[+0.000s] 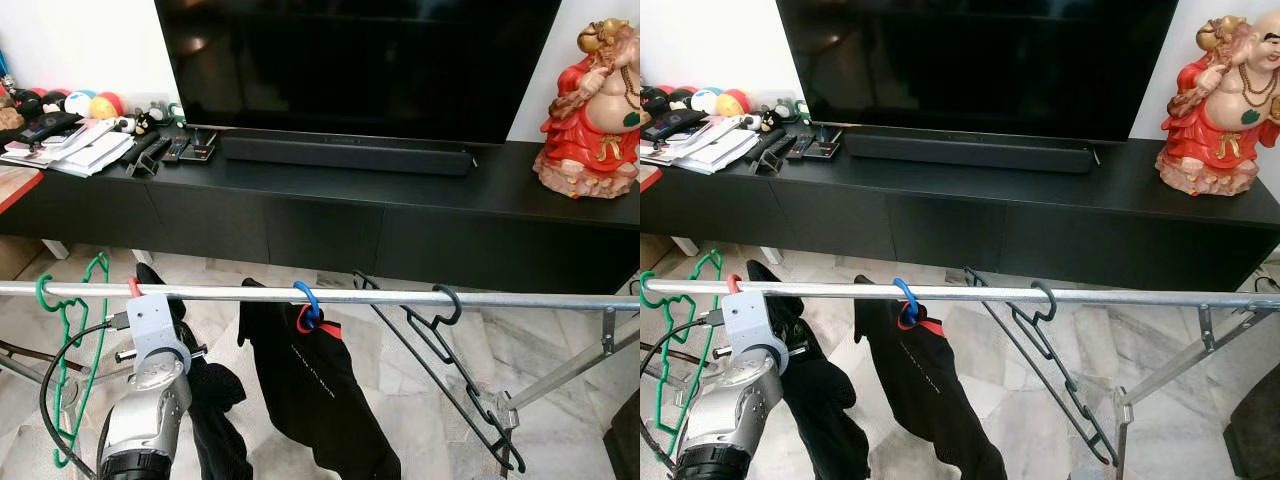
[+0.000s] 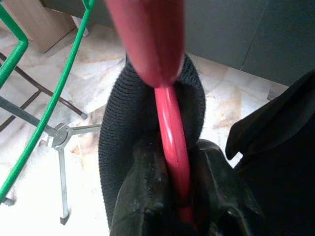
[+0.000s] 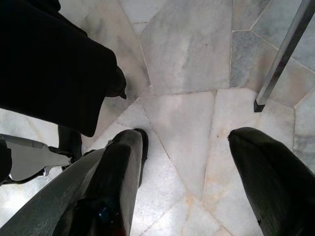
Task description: Hang hanger
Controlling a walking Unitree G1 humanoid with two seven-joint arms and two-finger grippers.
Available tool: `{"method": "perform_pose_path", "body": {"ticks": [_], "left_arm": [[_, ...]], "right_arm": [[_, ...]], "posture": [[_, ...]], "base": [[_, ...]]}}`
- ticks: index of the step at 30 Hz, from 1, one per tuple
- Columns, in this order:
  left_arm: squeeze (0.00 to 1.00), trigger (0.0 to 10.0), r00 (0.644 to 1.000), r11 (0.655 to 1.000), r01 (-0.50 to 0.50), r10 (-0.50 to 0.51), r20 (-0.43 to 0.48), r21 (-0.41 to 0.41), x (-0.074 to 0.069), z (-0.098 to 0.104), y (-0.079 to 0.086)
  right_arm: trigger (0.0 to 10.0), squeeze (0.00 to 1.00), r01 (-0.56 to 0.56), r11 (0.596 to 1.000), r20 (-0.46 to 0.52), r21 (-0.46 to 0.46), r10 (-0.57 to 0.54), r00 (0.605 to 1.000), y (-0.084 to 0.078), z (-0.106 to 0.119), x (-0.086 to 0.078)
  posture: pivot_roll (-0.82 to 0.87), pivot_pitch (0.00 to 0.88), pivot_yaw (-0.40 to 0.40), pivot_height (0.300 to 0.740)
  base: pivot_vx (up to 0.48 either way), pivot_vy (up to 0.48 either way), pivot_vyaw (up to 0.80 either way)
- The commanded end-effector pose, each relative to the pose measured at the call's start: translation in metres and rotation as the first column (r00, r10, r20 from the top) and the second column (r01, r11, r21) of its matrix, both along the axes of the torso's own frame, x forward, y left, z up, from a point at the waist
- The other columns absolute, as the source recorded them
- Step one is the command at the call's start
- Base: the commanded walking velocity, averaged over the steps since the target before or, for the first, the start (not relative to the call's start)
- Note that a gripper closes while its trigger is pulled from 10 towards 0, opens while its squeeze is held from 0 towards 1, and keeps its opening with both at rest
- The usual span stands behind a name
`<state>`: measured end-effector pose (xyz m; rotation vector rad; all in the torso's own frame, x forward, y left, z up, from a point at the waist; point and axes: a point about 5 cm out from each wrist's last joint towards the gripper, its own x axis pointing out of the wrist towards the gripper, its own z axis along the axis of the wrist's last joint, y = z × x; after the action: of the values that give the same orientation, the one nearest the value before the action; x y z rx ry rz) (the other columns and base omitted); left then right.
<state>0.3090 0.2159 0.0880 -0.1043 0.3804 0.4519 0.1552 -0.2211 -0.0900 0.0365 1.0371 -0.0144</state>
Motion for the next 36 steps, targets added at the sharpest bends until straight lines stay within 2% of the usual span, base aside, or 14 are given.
{"method": "perform_pose_path", "body": {"ticks": [1,8,11,15,18,21,22,28,30,31,34,36], "left_arm": [[0.0,0.0,0.999,1.0,-0.01,0.009,-0.042,-0.002,-0.002,-0.008,0.001],[0.0,0.0,1.0,1.0,0.009,-0.008,-0.029,0.024,-0.004,-0.005,0.001],[0.0,0.0,0.998,0.995,0.056,-0.055,-0.009,0.079,-0.008,-0.002,0.001],[0.0,0.0,0.992,0.989,0.12,-0.122,0.014,0.082,-0.013,0.002,-0.002],[0.0,0.0,0.974,0.966,0.221,-0.226,0.021,0.135,-0.02,0.005,-0.008],[0.0,0.0,0.962,0.949,0.263,-0.271,0.024,0.176,-0.025,0.007,-0.01],[0.0,0.0,0.939,0.928,0.302,-0.33,0.103,0.218,-0.037,0.017,-0.007],[0.0,0.0,0.908,0.921,0.326,-0.368,0.201,0.212,-0.047,0.024,-0.011],[0.0,0.0,0.902,0.919,0.335,-0.377,0.21,0.209,-0.048,0.024,-0.012],[0.0,0.0,0.886,0.907,0.368,-0.409,0.218,0.206,-0.053,0.023,-0.016],[0.0,0.0,0.882,0.904,0.379,-0.418,0.219,0.198,-0.059,0.021,-0.017],[0.0,0.0,0.872,0.888,0.412,-0.449,0.192,0.207,-0.071,0.012,-0.017]], "right_arm": [[10.0,0.0,0.005,1.0,-0.006,0.007,-0.005,1.0,0.001,-0.001,-0.002],[10.0,0.0,0.004,1.0,-0.007,0.005,-0.004,1.0,0.001,-0.001,-0.002],[10.0,0.0,0.002,1.0,-0.007,0.004,-0.002,1.0,0.001,-0.001,-0.002],[10.0,0.0,0.003,1.0,-0.007,0.004,-0.003,1.0,0.001,-0.001,-0.002],[10.0,0.0,0.002,1.0,-0.008,0.003,-0.002,1.0,0.001,-0.001,-0.002],[10.0,0.0,0.001,1.0,-0.008,0.004,-0.001,1.0,0.001,-0.001,-0.002],[10.0,0.0,0.0,1.0,-0.009,0.004,0.0,1.0,0.0,-0.001,-0.003],[10.0,0.0,-0.002,1.0,-0.008,0.002,0.002,1.0,0.0,-0.001,-0.003],[10.0,0.0,-0.002,1.0,-0.008,0.002,0.002,1.0,0.0,-0.001,-0.003],[10.0,0.0,-0.001,1.0,-0.007,0.002,0.001,1.0,0.0,-0.001,-0.003],[10.0,0.0,0.002,1.0,-0.006,0.003,-0.002,1.0,0.0,-0.001,-0.003],[10.0,0.0,0.0,1.0,-0.009,0.001,0.0,1.0,-0.001,-0.001,-0.004]], "posture": [[-0.02,0.074,-0.006,0.74],[-0.02,0.072,-0.003,0.74],[-0.02,0.07,-0.002,0.74],[-0.01,0.071,-0.001,0.74],[-0.01,0.073,0.0,0.74],[-0.01,0.074,0.0,0.74],[0.0,0.075,-0.001,0.74],[-0.01,0.077,-0.003,0.74],[-0.01,0.079,-0.003,0.74],[-0.01,0.079,-0.002,0.74],[-0.01,0.077,-0.002,0.74],[-0.01,0.076,-0.003,0.74]], "base": [[0.0,0.0,0.0],[0.0,0.0,0.0],[0.0,0.0,0.0],[0.0,0.0,0.0],[0.0,0.0,0.0],[0.0,0.0,0.0],[0.0,0.0,0.0],[0.0,0.0,0.0],[0.0,0.0,0.0],[0.0,0.0,0.0],[0.0,0.0,0.0],[0.0,0.0,0.0]]}}
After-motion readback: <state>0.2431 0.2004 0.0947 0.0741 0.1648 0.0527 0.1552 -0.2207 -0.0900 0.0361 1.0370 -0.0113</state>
